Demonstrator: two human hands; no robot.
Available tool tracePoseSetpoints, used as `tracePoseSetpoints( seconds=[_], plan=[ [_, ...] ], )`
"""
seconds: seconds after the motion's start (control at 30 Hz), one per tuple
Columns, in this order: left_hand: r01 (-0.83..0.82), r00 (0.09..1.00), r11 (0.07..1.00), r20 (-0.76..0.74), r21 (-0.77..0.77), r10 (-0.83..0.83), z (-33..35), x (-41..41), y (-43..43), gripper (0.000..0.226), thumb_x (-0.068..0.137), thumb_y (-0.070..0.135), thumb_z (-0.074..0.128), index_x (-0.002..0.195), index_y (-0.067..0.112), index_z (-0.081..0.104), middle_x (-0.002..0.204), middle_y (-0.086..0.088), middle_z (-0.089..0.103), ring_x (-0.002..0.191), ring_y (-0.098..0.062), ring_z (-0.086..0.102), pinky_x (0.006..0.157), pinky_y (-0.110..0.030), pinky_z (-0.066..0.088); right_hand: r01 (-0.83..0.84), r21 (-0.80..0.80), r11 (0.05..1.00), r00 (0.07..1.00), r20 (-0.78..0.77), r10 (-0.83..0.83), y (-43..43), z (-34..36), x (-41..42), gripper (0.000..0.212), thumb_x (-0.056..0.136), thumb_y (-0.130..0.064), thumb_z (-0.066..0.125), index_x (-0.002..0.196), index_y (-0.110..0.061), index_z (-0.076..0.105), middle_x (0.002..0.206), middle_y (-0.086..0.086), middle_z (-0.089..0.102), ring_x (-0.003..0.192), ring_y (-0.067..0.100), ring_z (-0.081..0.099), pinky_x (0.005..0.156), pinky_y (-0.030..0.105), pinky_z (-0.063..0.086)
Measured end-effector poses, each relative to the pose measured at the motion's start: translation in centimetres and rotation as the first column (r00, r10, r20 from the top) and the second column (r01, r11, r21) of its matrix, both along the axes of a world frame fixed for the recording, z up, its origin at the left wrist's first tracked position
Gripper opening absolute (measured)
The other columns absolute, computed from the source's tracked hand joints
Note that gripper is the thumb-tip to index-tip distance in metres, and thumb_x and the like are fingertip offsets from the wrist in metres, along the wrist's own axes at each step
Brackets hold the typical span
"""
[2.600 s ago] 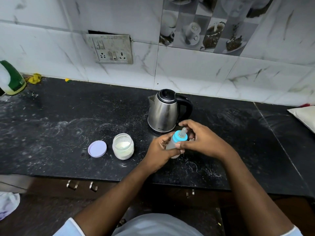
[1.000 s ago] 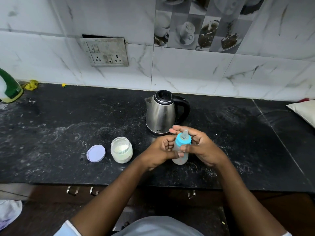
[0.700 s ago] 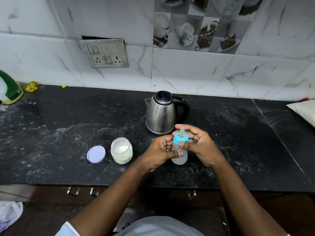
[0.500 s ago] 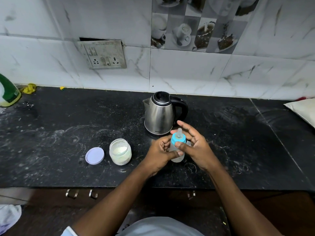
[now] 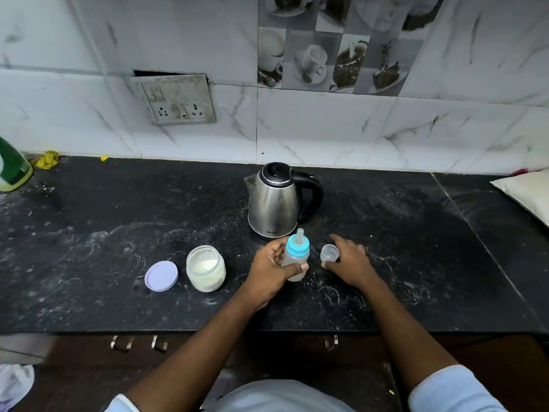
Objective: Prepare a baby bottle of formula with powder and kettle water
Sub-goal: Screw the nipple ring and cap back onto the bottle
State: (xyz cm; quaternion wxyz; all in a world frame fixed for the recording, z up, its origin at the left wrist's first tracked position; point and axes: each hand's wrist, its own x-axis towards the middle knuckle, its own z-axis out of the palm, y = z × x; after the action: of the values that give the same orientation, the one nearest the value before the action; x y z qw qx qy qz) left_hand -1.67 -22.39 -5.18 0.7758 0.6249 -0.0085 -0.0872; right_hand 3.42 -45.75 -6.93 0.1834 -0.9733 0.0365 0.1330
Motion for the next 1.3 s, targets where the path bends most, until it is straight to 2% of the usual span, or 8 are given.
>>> tracePoseSetpoints(
  seconds=[0.13, 0.23, 0.37, 0.47, 0.63, 0.77, 1.03, 1.3],
  plan=[
    [-0.012, 1.000, 1.000, -0.006, 0.027, 0.012, -0.1, 0.3, -0.1, 0.065, 0.076, 0.002, 0.093, 0.134, 0.018, 0.069, 0.125, 0.002, 0.080, 0.119, -0.015, 0.075, 0.099, -0.025, 0.058, 0.054, 0.036, 0.998, 0.992, 0.112, -0.058, 0.8, -0.8, -0.1, 0.064, 0.087, -0.033, 0.078, 0.143, -0.019, 0.052, 0.138, 0.009, 0.066, 0.127, 0.036, 0.055, 0.103, 0.044, 0.047],
    [-0.027, 1.000, 0.999, -0.014, 0.034, 0.028, -0.2, 0.5, 0.0, 0.066, 0.076, 0.001, 0.093, 0.136, 0.016, 0.068, 0.125, 0.003, 0.080, 0.119, -0.014, 0.075, 0.097, -0.022, 0.057, 0.087, 0.346, 0.934, 0.970, 0.184, -0.159, 0.9, 0.2, -0.8, 0.042, 0.082, -0.025, 0.085, 0.116, -0.017, 0.061, 0.108, 0.003, 0.073, 0.102, 0.026, 0.068, 0.086, 0.039, 0.055],
    [-0.029, 1.000, 0.999, -0.010, 0.034, 0.029, -0.2, 0.8, 0.1, 0.067, 0.076, 0.000, 0.093, 0.136, 0.018, 0.068, 0.126, 0.003, 0.080, 0.119, -0.014, 0.075, 0.100, -0.025, 0.057, 0.002, 0.598, 0.802, 0.961, 0.222, -0.167, 0.7, 3.2, -1.7, 0.050, 0.080, -0.008, 0.086, 0.119, -0.033, 0.067, 0.123, 0.000, 0.065, 0.109, 0.015, 0.068, 0.085, 0.014, 0.051],
    [-0.028, 1.000, 0.999, 0.003, 0.024, 0.028, 0.1, 0.7, 0.0, 0.069, 0.073, 0.006, 0.094, 0.135, 0.020, 0.069, 0.126, 0.003, 0.080, 0.120, -0.015, 0.074, 0.101, -0.026, 0.057, -0.102, 0.726, 0.681, 0.973, 0.215, -0.083, 0.8, 6.4, -2.6, 0.065, 0.083, -0.001, 0.083, 0.131, -0.038, 0.061, 0.126, 0.002, 0.065, 0.105, 0.012, 0.072, 0.086, 0.022, 0.058],
    [0.002, 0.999, 1.000, 0.045, 0.031, -0.004, 0.7, 0.5, -0.3, 0.066, 0.077, 0.005, 0.093, 0.137, 0.022, 0.070, 0.130, 0.005, 0.078, 0.124, -0.015, 0.072, 0.103, -0.025, 0.055, -0.246, 0.521, 0.818, 0.931, 0.361, 0.050, 1.1, 12.1, -3.8, 0.052, 0.080, -0.023, 0.087, 0.117, -0.044, 0.057, 0.104, -0.014, 0.065, 0.077, 0.002, 0.058, 0.069, 0.023, 0.055],
    [0.029, 0.996, 0.999, 0.088, 0.032, -0.032, 1.5, 0.1, -0.6, 0.060, 0.079, 0.007, 0.091, 0.125, 0.042, 0.075, 0.129, 0.007, 0.078, 0.123, -0.014, 0.072, 0.101, -0.023, 0.056, -0.422, 0.271, 0.865, 0.836, 0.486, 0.256, 1.8, 15.1, -4.6, 0.052, 0.089, -0.019, 0.079, 0.134, -0.038, 0.063, 0.125, -0.026, 0.059, 0.112, 0.006, 0.056, 0.088, 0.017, 0.048],
    [0.066, 0.991, 0.998, 0.118, -0.002, -0.066, 2.3, -0.4, -0.9, 0.061, 0.081, 0.004, 0.089, 0.127, 0.042, 0.074, 0.131, 0.004, 0.077, 0.125, -0.017, 0.071, 0.102, -0.027, 0.056, -0.497, 0.124, 0.859, 0.842, 0.308, 0.443, 3.4, 16.7, -4.4, 0.058, 0.094, -0.015, 0.074, 0.147, -0.031, 0.058, 0.137, -0.013, 0.060, 0.125, 0.007, 0.048, 0.101, 0.006, 0.031],
    [0.058, 0.991, 0.998, 0.121, 0.007, -0.058, 2.9, -0.6, -0.8, 0.057, 0.082, -0.005, 0.087, 0.129, 0.025, 0.073, 0.126, 0.000, 0.079, 0.118, -0.015, 0.074, 0.102, -0.030, 0.058, -0.529, 0.080, 0.845, 0.828, 0.268, 0.493, 4.4, 16.7, -4.0, 0.058, 0.090, -0.017, 0.076, 0.144, -0.032, 0.061, 0.136, -0.012, 0.063, 0.124, 0.008, 0.050, 0.109, 0.026, 0.038]
  ],
)
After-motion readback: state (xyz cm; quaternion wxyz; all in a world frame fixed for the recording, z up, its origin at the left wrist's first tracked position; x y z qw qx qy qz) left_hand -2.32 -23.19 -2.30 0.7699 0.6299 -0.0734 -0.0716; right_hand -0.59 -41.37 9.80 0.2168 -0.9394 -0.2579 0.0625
